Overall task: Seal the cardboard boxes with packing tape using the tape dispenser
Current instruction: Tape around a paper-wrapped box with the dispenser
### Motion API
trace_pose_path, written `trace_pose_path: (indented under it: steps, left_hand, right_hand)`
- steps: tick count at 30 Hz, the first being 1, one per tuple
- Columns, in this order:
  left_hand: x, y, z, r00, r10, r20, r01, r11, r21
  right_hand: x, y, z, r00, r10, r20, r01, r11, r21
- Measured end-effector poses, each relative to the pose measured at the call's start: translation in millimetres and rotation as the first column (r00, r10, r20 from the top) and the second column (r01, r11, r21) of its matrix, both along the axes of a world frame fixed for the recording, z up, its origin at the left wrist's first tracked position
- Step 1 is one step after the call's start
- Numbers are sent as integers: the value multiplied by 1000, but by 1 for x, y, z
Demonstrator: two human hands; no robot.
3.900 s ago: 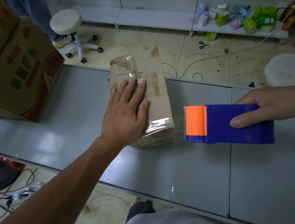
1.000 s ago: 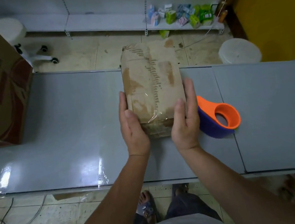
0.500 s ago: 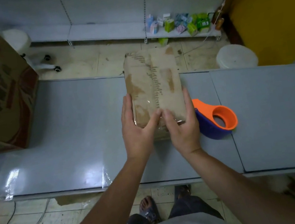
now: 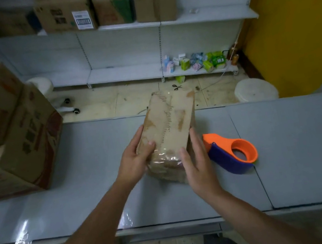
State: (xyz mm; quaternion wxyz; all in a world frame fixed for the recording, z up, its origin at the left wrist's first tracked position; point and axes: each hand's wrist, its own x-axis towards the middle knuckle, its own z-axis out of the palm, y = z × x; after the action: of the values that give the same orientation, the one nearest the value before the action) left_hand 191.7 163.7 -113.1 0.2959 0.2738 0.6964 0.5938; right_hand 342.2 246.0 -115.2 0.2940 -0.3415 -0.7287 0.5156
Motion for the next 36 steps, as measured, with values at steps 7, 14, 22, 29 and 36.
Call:
trace_pose_path:
  steps: [7, 14, 22, 29, 36]
  left_hand:
    - [-67, -4, 45, 849, -428, -310, 237, 832, -502]
    - [7, 11, 51, 432, -636, -639, 58, 727, -684]
    - [-68, 4, 62, 165, -712, -682, -100, 676, -730]
    - [-6, 1, 47, 619, -306, -724, -180, 841, -510]
    - [-10, 23, 50, 479, -582, -657, -148, 684, -714]
  right_hand:
    - [-21, 57, 38, 975, -145, 169, 48, 878, 475]
    - [-27, 92, 48, 766, -77, 638, -267, 865, 425]
    - [-3, 77, 74, 806, -99, 583, -302, 778, 550]
    - [-27, 68, 51, 712, 210, 670, -419, 893, 165]
    - [-7, 51, 23, 730, 298, 615, -393, 919, 21]
